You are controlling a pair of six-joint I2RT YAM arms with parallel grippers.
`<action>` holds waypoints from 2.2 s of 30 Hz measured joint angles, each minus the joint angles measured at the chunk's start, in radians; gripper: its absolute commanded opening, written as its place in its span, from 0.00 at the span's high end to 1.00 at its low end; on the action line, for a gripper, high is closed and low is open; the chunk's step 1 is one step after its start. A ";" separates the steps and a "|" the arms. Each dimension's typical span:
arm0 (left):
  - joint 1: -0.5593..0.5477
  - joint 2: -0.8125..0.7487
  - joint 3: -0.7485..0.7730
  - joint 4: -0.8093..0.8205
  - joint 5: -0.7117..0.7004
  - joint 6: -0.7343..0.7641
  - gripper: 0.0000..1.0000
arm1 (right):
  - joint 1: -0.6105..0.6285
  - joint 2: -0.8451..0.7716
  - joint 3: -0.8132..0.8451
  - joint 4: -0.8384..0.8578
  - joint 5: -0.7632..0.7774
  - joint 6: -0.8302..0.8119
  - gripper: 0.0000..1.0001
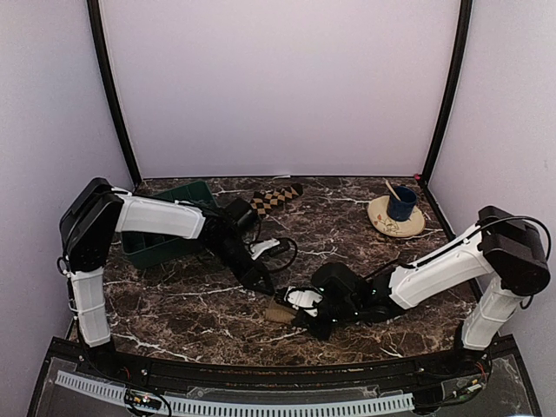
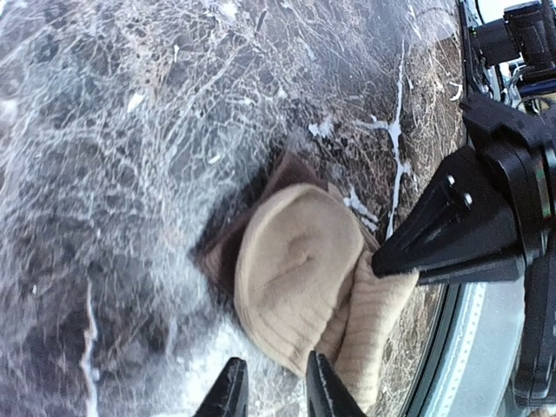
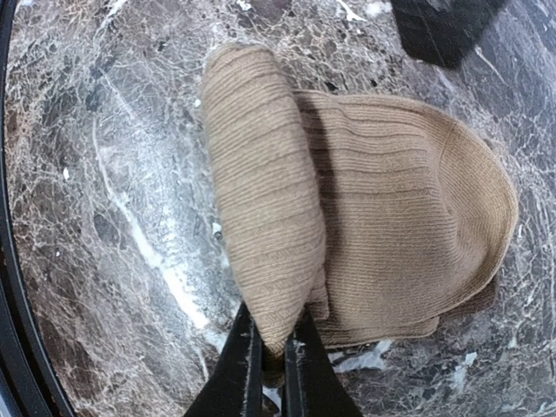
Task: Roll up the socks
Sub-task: Roll the sock at the center of the board.
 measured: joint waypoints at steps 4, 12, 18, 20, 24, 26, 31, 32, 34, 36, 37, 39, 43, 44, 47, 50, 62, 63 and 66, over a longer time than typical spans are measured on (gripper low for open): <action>0.000 -0.082 -0.100 0.090 -0.029 -0.030 0.71 | -0.032 0.001 -0.004 0.008 -0.065 0.028 1.00; -0.013 -0.231 -0.275 0.285 -0.087 -0.079 0.70 | -0.088 0.026 0.022 -0.006 -0.188 0.050 1.00; -0.118 -0.277 -0.345 0.388 -0.188 -0.065 0.68 | -0.121 0.040 0.048 -0.046 -0.266 0.062 1.00; -0.157 -0.294 -0.372 0.418 -0.225 -0.053 0.67 | -0.136 0.045 0.059 -0.063 -0.289 0.063 1.00; -0.197 -0.329 -0.420 0.468 -0.264 -0.032 0.66 | -0.156 0.055 0.077 -0.092 -0.332 0.063 1.00; -0.198 -0.335 -0.426 0.480 -0.279 -0.019 0.66 | -0.165 0.062 0.085 -0.103 -0.354 0.063 1.00; -0.212 -0.335 -0.426 0.498 -0.314 0.028 0.65 | -0.182 0.075 0.103 -0.125 -0.404 0.063 1.00; -0.221 -0.335 -0.426 0.499 -0.323 0.040 0.65 | -0.185 0.077 0.106 -0.129 -0.413 0.063 1.00; -0.238 -0.335 -0.426 0.499 -0.341 0.062 0.65 | -0.190 0.082 0.111 -0.135 -0.426 0.063 1.00; -0.256 -0.335 -0.426 0.499 -0.362 0.085 0.65 | -0.196 0.087 0.117 -0.142 -0.440 0.063 1.00; -0.262 -0.335 -0.426 0.499 -0.370 0.093 0.65 | -0.199 0.090 0.121 -0.148 -0.449 0.063 1.00; -0.274 -0.335 -0.428 0.500 -0.387 0.111 0.64 | -0.204 0.098 0.128 -0.155 -0.466 0.063 1.00; -0.288 -0.333 -0.436 0.502 -0.423 0.144 0.64 | -0.214 0.108 0.136 -0.163 -0.499 0.061 1.00; -0.292 -0.330 -0.436 0.502 -0.437 0.153 0.64 | -0.217 0.111 0.138 -0.166 -0.507 0.060 1.00; -0.298 -0.318 -0.436 0.503 -0.470 0.175 0.64 | -0.224 0.116 0.143 -0.172 -0.526 0.059 1.00; -0.306 -0.302 -0.436 0.505 -0.500 0.193 0.63 | -0.229 0.119 0.144 -0.178 -0.547 0.058 1.00; -0.344 -0.283 -0.436 0.517 -0.535 0.260 0.63 | -0.246 0.127 0.146 -0.204 -0.603 0.046 1.00; -0.349 -0.283 -0.436 0.517 -0.534 0.264 0.63 | -0.247 0.127 0.146 -0.205 -0.605 0.044 1.00; -0.362 -0.283 -0.436 0.515 -0.533 0.276 0.63 | -0.250 0.127 0.146 -0.212 -0.613 0.043 1.00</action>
